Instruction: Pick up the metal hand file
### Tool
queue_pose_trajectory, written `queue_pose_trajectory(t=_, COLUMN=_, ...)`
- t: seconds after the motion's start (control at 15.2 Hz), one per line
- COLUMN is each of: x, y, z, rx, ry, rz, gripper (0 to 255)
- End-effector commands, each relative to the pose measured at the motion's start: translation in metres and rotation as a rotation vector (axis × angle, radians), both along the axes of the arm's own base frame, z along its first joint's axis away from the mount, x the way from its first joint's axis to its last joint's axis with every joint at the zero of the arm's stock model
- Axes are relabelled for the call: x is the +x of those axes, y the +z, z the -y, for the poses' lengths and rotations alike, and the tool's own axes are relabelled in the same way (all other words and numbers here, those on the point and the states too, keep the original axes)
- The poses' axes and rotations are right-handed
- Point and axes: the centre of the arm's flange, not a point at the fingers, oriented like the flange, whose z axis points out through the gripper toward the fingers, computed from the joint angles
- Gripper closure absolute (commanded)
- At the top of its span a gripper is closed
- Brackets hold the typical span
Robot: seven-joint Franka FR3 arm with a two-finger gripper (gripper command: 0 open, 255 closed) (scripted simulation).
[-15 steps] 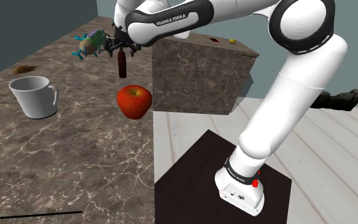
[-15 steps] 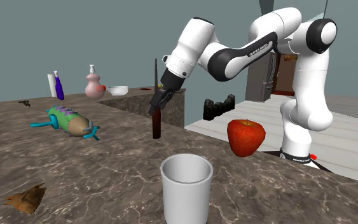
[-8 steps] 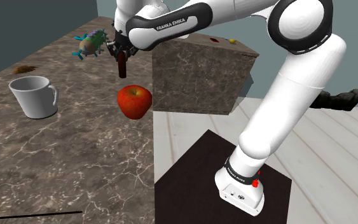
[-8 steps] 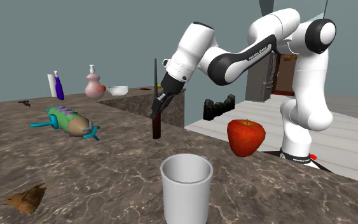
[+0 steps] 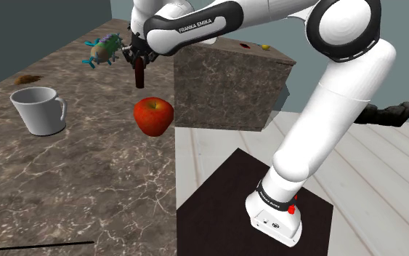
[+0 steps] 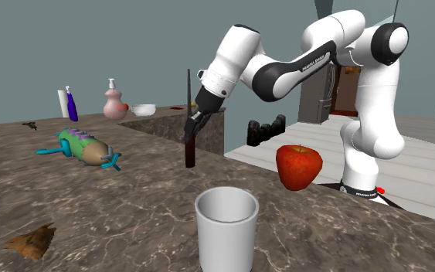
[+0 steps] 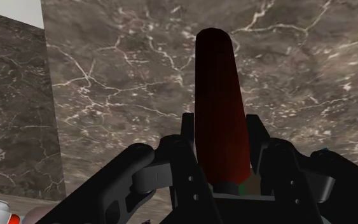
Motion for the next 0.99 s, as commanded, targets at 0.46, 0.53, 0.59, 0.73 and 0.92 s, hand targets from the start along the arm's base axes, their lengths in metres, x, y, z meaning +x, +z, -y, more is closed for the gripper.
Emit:
queue_pose_trajectory(t=0.46, x=0.0, y=0.047, z=0.0, rx=0.0, ry=0.0, rz=0.0, gripper=255)
queue_pose_trajectory(t=0.53, x=0.0, y=0.052, z=0.0, rx=0.0, ry=0.0, rz=0.0, gripper=255)
queue_pose_trajectory(t=0.59, x=0.0, y=0.057, z=0.0, rx=0.0, ry=0.0, rz=0.0, gripper=255)
queue_pose_trajectory(t=0.73, x=0.0, y=0.068, z=0.0, rx=0.0, ry=0.0, rz=0.0, gripper=255)
queue_pose_trajectory(t=0.92, x=0.0, y=0.074, z=0.0, rx=0.0, ry=0.0, rz=0.0, gripper=255)
